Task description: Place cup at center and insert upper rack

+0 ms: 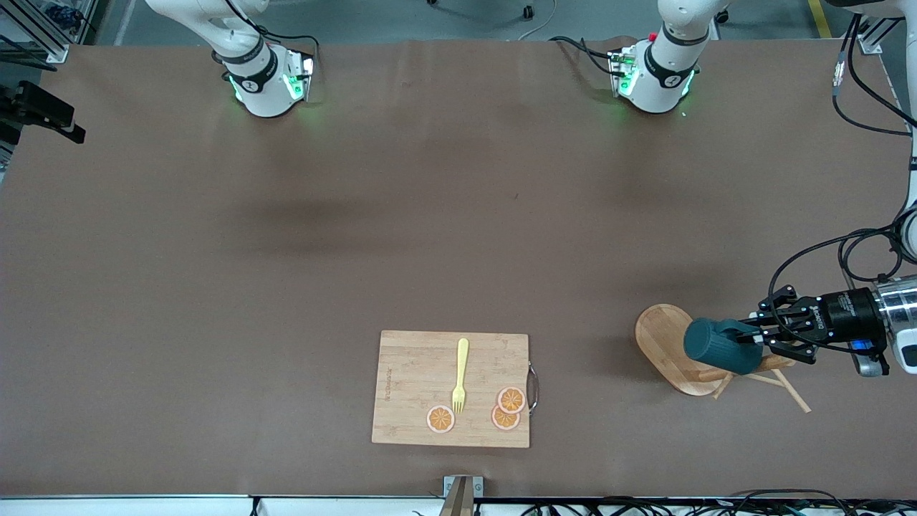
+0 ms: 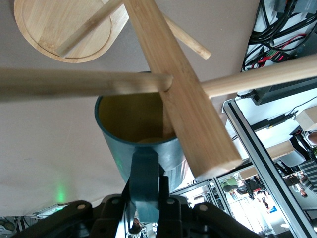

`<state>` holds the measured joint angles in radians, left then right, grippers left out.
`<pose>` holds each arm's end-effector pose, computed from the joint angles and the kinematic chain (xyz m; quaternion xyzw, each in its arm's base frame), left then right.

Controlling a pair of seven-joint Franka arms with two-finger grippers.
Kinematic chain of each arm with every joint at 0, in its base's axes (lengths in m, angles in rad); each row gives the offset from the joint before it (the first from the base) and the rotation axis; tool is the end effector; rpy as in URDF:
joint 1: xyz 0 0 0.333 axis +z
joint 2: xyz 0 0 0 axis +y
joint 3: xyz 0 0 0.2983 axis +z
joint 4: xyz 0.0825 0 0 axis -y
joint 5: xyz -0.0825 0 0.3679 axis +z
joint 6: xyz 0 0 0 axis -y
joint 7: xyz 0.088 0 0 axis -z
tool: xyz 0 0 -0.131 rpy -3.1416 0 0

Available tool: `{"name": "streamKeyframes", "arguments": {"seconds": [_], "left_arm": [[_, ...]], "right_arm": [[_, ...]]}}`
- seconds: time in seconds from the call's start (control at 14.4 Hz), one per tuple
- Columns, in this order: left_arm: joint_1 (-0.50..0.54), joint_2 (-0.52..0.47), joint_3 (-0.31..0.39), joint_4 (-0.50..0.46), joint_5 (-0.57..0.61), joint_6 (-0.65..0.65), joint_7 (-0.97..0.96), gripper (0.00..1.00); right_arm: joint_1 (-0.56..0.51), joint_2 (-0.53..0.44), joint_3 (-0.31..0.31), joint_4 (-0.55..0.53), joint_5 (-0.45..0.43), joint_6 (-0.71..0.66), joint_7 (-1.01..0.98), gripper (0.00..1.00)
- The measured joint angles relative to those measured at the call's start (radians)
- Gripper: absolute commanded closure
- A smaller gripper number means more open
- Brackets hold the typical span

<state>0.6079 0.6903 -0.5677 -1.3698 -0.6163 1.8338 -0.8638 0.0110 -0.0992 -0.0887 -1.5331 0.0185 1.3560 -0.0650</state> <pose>0.6850 0.0482 0.3562 0.7326 0.5060 -0.2357 0.3895 0.4820 -0.0372 0.6323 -0.9991 0.0043 0.0381 0.0162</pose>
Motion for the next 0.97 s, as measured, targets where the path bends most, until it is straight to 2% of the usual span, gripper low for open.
{"name": "streamKeyframes", "arguments": {"seconds": [0.56, 0.77, 0.97], "left_arm": [[0.0, -0.019, -0.014, 0.054, -0.002, -0.003, 0.006, 0.0], [-0.019, -0.11, -0.035, 0.065, 0.048, -0.014, -0.01, 0.0], [-0.063, -0.223, -0.06, 0.065, 0.178, -0.069, -0.028, 0.0]], "right_arm": [[0.0, 0.0, -0.001, 0.0, 0.0, 0.0, 0.001, 0.0], [0.0, 0.0, -0.001, 0.0, 0.0, 0.0, 0.001, 0.0], [-0.001, 0.0, -0.001, 0.0, 0.0, 0.0, 0.001, 0.0]]}}
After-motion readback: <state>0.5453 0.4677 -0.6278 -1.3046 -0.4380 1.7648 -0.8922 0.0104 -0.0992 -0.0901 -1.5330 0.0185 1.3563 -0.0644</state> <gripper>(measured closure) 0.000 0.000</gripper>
